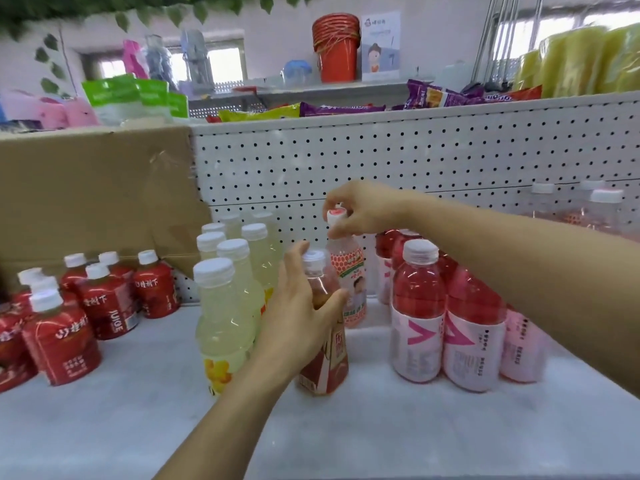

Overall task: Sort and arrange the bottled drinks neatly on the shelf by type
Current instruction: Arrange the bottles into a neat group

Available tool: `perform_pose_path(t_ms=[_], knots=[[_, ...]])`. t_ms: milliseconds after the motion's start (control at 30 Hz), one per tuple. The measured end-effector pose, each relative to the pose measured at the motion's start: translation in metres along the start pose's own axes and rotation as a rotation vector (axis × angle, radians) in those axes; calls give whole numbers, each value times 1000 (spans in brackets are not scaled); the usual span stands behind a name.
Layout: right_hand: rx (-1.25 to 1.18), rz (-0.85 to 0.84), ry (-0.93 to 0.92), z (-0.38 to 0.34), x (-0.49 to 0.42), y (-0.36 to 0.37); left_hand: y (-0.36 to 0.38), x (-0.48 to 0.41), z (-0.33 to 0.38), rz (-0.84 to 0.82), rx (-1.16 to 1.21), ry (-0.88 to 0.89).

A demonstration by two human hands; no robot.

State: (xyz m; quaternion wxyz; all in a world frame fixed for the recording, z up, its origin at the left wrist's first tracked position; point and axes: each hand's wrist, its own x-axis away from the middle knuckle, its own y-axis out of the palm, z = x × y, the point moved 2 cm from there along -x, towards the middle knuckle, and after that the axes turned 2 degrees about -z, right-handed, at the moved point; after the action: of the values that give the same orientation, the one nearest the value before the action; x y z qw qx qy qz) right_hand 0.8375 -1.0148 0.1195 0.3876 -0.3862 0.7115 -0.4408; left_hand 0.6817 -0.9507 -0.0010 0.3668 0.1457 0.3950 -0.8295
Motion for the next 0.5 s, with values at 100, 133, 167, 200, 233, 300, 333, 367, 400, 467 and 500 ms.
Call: perform_pose_path(t_ms=[100,133,167,200,233,300,333,367,400,467,500], knots=[[-93,-26,-65,-14,27,0,-15,23,5,-6,2,-2],[-142,-34,-68,-18,37,-1,-19,29,7,-7,5,-5],[-189,-37,-70,-21,46,-2,-23,33,8,-5,17,-10],[-219,-31,-75,-23,56,-2,-26,37,9,-1,31,-14],[-239,-14,-79,-25,66,-3,-29,41,10,2,47,-19],[-262,41,-82,-26,88,-5,-32,47,14,6,92,-26],[-276,77,-82,-24,100,-6,-32,50,17,5,113,-26],[-290,114,-79,-21,113,-7,-31,53,21,0,130,-23],[-300,154,-68,-17,126,-9,-29,55,25,-5,138,-21],[-297,262,-18,-6,152,-11,-20,58,32,-16,140,-11],[-293,330,17,-2,163,-10,-14,59,36,-20,139,-1]])
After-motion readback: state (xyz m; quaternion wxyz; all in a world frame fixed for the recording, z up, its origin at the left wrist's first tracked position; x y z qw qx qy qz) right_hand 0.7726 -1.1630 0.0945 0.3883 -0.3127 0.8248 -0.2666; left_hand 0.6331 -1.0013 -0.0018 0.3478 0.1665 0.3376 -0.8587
